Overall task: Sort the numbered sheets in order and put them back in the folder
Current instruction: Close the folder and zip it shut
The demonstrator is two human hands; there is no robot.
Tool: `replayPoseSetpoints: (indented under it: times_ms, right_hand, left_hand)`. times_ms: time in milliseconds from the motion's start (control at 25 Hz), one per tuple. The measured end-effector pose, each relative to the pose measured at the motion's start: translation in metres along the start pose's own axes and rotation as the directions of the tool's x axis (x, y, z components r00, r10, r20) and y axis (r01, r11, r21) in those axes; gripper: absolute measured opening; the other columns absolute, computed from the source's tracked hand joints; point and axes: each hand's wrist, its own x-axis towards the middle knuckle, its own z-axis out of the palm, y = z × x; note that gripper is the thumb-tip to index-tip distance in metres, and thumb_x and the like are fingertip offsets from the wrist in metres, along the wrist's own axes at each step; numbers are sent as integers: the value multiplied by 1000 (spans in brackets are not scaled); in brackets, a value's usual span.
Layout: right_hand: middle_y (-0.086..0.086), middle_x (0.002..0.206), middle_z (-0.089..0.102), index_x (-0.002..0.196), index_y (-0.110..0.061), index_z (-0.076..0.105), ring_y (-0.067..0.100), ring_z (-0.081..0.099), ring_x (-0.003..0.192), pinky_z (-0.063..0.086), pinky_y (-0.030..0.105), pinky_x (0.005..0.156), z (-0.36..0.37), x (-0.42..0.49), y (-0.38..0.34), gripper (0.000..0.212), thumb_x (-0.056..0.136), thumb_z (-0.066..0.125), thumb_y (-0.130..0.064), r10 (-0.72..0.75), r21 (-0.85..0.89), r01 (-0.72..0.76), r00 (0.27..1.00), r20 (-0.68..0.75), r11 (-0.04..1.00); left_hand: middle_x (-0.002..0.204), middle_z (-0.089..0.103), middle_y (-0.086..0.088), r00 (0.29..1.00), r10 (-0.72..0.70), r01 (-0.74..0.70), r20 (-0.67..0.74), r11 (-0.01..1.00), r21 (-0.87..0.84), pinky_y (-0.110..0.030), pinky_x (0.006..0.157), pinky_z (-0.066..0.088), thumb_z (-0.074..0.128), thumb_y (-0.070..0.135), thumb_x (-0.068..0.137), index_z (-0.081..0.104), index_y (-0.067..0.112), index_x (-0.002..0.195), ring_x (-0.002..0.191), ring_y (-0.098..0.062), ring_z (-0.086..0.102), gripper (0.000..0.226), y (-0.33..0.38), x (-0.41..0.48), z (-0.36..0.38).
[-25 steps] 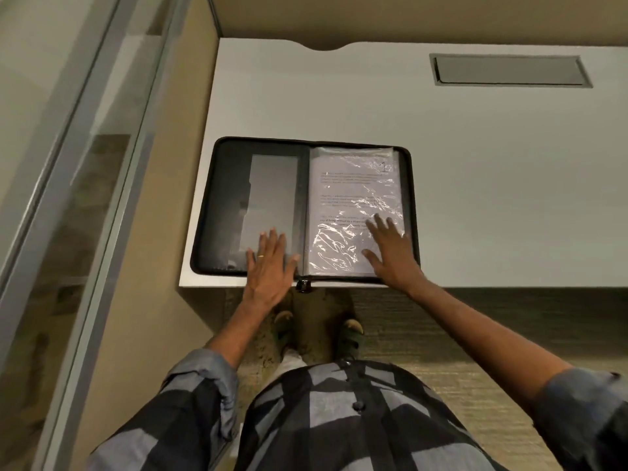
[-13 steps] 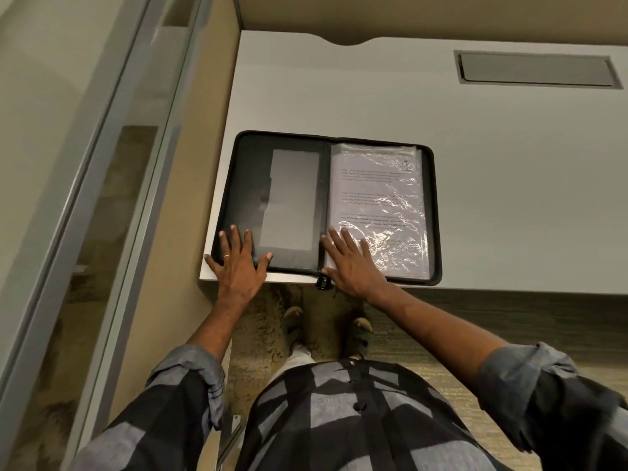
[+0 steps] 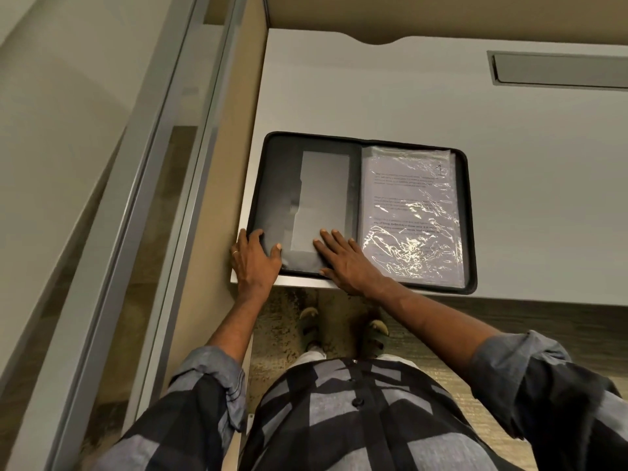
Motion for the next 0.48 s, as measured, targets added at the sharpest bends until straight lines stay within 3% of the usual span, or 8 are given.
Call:
replayPoseSetpoints:
  times_ms: [240, 480]
  right_hand:
    - [7, 171, -7, 163, -28, 8, 29, -6, 157, 6, 53, 127, 8, -7, 17, 71, 105, 46, -44, 32, 57, -28, 997, -64, 998]
    - [3, 171, -4, 163, -33, 12, 25, -5, 158, 13, 58, 126, -8, -20, 38, 70, 104, 46, -49, 85, 272, -42, 985, -149, 962]
  left_hand:
    - [158, 34, -7, 998, 51, -52, -48, 999, -9, -55, 117, 28, 65, 40, 96, 49, 21, 146, 141, -36, 39, 56, 2, 11, -8]
    - [144, 55, -6, 979, 58, -111, -196, 955, -275, -51, 112, 40, 63, 36, 99, 46, 19, 148, 133, -26, 49, 55, 43, -4, -13]
